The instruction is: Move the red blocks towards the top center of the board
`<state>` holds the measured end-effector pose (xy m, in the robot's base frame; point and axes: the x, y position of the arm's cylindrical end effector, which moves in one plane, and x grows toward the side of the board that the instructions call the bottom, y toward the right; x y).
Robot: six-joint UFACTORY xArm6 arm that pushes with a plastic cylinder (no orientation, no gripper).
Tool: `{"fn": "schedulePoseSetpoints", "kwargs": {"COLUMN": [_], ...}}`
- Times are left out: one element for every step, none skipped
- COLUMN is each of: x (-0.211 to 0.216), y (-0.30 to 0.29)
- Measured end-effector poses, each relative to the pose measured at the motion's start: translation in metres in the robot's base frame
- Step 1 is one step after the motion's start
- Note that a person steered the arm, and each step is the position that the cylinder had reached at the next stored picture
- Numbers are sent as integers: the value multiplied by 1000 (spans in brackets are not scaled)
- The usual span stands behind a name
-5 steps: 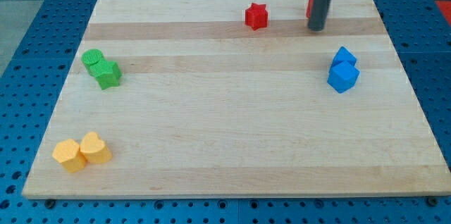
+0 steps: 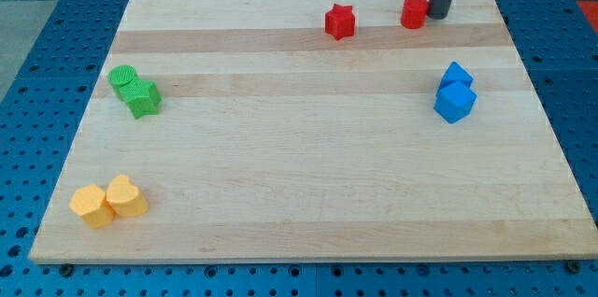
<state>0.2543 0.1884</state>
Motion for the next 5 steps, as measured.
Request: {"fn": "schedulePoseSetpoints", "kwargs": {"x": [4,4,-22,-28,-11], "y": [-17,-25,-19,-21,-24]}}
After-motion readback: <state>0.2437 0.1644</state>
